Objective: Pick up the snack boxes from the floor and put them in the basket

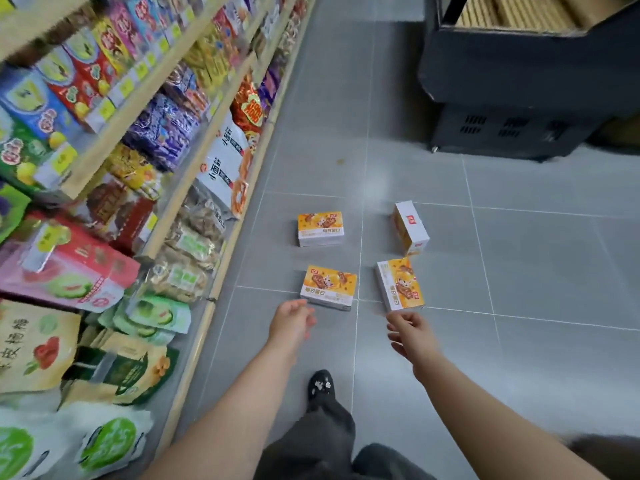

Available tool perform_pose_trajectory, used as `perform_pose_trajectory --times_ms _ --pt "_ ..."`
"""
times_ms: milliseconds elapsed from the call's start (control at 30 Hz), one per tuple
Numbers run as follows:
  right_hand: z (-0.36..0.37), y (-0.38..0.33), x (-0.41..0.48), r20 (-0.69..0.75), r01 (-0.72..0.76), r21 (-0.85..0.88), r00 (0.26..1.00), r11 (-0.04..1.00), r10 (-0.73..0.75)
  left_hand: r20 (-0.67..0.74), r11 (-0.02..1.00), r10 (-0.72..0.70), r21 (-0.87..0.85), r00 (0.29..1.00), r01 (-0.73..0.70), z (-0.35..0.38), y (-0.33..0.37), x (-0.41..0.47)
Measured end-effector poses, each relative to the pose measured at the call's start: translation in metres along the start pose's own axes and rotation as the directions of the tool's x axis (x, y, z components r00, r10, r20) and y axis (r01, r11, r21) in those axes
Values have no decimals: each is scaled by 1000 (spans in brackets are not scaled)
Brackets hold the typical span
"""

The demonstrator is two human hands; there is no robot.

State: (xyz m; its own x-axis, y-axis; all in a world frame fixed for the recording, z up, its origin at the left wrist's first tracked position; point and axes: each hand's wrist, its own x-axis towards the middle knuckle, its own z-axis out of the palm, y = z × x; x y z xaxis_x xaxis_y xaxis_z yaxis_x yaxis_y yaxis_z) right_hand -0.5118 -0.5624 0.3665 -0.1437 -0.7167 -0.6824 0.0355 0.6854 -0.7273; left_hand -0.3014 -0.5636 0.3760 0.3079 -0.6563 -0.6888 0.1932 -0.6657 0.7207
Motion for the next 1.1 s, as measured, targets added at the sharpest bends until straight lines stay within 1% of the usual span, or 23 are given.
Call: perform_pose_trajectory --times_ms 167,300,433,600,667,767,900,1000,1033,1100 --pt "-4 -40 56 -45 -35 17 998 999 36 3 997 -7 79 1000 7 36 55 57" --pt "-4 -61 104 -37 -82 16 996 997 83 -1 993 -63 104 998 62 65 66 95" --pt "1 -73 152 22 -124 -58 992 991 126 -61 994 -99 47 993 102 89 59 130" --pt "14 -74 221 71 -134 -123 987 983 144 -160 988 -139 -90 977 125 108 43 191" --pt "23 -55 249 91 -136 -157 984 978 151 -193 983 -163 -112 967 144 111 22 220" --pt "45 -15 299 113 -148 -200 978 969 173 -160 981 -188 -82 969 176 116 -20 278" --pt "74 67 364 82 -245 -198 961 949 265 -168 962 -273 -46 947 269 125 -103 359" --pt "96 127 412 56 -319 -201 940 926 336 -204 951 -298 14 932 308 130 -159 410" --pt "105 145 432 37 -330 -212 938 920 345 -221 949 -301 28 928 314 129 -177 430" --pt "122 174 472 0 -318 -218 945 923 326 -261 947 -259 122 930 298 126 -205 472"
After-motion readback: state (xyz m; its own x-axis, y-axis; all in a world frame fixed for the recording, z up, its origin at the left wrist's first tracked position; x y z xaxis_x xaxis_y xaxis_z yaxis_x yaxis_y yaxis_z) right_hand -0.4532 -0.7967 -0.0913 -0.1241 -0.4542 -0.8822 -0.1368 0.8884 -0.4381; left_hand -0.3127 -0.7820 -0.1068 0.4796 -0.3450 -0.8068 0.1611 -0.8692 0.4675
